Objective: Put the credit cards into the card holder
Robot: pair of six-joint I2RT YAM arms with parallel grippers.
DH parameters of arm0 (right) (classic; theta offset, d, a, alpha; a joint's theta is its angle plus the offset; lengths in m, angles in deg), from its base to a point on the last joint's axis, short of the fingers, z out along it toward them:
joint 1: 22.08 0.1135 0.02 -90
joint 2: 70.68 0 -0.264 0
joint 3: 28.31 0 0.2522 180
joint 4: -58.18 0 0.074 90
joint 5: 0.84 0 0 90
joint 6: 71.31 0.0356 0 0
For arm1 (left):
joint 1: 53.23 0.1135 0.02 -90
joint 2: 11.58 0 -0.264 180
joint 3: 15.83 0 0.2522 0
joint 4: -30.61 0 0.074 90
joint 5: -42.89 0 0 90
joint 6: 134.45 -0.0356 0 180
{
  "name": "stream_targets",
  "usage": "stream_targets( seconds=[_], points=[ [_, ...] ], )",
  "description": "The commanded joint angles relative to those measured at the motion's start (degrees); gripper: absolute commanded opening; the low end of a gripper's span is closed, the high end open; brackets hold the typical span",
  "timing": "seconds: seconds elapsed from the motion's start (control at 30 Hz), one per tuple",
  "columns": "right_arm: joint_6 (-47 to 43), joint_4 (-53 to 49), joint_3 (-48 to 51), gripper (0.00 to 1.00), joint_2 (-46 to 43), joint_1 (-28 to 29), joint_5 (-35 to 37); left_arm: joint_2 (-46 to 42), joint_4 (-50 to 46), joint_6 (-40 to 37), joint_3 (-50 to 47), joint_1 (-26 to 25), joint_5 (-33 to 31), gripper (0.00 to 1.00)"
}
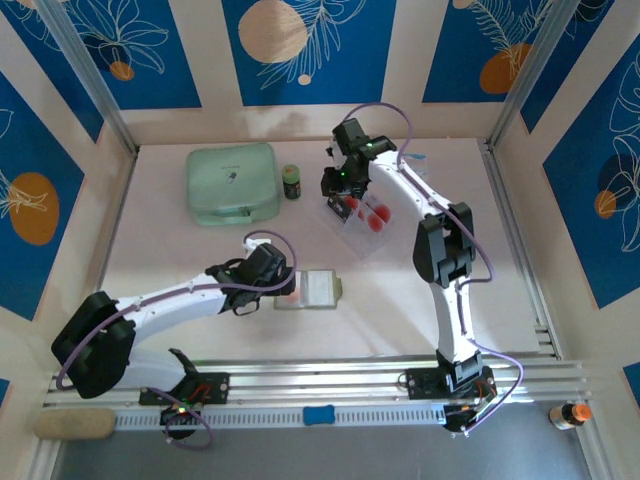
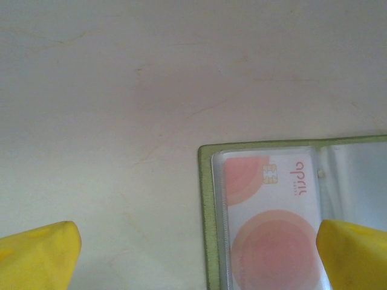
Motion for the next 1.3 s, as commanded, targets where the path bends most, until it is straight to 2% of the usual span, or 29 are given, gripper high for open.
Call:
stream_targets(
  seconds=[0.0,0.27,0.67,0.93,1.13,1.27],
  points=[
    [-5.8,-7.9,-6.1,0.31,2.8,2.1,9.2,-0.6,-1.1,-0.4,1.4,0.9,0.7,1.00],
    [-9.3,-10.0,-10.6,0.29,7.7,3.9,18.3,-0.7,-1.4,0.0,1.2,1.1,0.8,1.00],
    [-10.4,-10.0,-10.2,0.27,10.5,3.8,20.4,-1.0,-1.4,0.8,0.7,1.1,0.7,1.00],
    [-10.1,-9.6,-9.6,0.21,10.1,3.8,19.0,-0.7,-1.0,1.0,0.4,1.1,0.9,1.00],
    [-10.2,-9.6,-10.2,0.23,9.5,3.9,19.4,-0.4,-0.7,1.0,0.4,1.1,1.2,1.00],
    [-10.6,-9.3,-10.1,0.31,8.5,4.3,20.9,-0.1,-0.4,1.0,0.3,1.1,1.4,1.00]
  ],
)
